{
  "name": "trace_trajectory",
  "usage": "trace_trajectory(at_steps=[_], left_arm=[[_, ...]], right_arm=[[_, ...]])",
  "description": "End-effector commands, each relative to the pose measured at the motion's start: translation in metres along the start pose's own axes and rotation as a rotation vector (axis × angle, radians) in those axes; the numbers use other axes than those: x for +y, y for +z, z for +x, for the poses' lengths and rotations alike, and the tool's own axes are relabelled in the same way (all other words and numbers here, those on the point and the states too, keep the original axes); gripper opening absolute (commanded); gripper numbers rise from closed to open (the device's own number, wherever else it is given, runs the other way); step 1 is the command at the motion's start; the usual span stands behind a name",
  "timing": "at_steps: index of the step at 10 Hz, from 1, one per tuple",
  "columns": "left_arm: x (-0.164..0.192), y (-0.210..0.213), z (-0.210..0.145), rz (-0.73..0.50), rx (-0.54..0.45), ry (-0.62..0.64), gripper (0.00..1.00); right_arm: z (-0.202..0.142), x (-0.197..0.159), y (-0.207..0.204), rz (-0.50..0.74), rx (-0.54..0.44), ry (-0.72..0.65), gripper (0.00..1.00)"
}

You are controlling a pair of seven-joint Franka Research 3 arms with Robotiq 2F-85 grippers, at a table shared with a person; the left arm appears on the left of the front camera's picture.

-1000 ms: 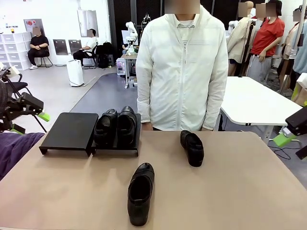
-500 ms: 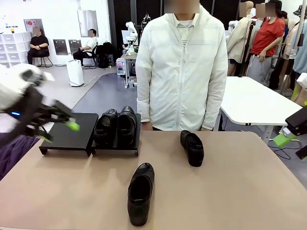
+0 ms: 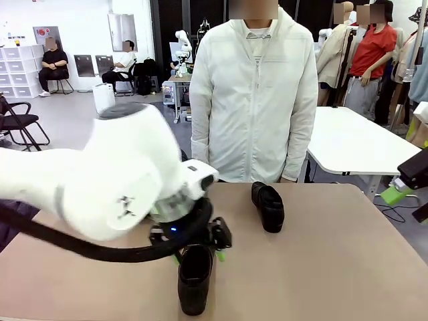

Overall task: Organize the shoes by placing them on the stand.
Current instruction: Place the Shoe from the middle of the table onto the Shoes Stand.

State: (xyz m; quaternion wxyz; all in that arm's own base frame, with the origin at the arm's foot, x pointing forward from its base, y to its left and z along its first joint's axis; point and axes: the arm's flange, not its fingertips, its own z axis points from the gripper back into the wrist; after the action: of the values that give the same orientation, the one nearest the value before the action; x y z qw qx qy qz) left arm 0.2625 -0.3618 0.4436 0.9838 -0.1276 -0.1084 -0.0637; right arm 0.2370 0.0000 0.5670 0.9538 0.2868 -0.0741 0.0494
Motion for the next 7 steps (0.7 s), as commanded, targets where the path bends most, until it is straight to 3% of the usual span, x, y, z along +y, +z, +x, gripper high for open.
trace_trajectory(at_steps=[1,4,6,7], left_arm=[[0.021,0.015,-0.002,-0.021,-0.011,0.022,1.0],[0.021,0.015,-0.002,-0.021,-0.011,0.022,1.0],[0.002,-0.01,0.022,0.033,-0.005,0.038,1.0],[-0.004,-0.028,0.034,0.027,0.011,-0.013,1.0]], right_arm=[[0.002,0.0,0.003,0.023,0.003,0.024,1.0],[0.002,0.0,0.003,0.023,0.003,0.024,1.0],[0.002,0.0,0.003,0.023,0.003,0.024,1.0],[0.002,0.0,0.003,0.023,0.003,0.024,1.0]])
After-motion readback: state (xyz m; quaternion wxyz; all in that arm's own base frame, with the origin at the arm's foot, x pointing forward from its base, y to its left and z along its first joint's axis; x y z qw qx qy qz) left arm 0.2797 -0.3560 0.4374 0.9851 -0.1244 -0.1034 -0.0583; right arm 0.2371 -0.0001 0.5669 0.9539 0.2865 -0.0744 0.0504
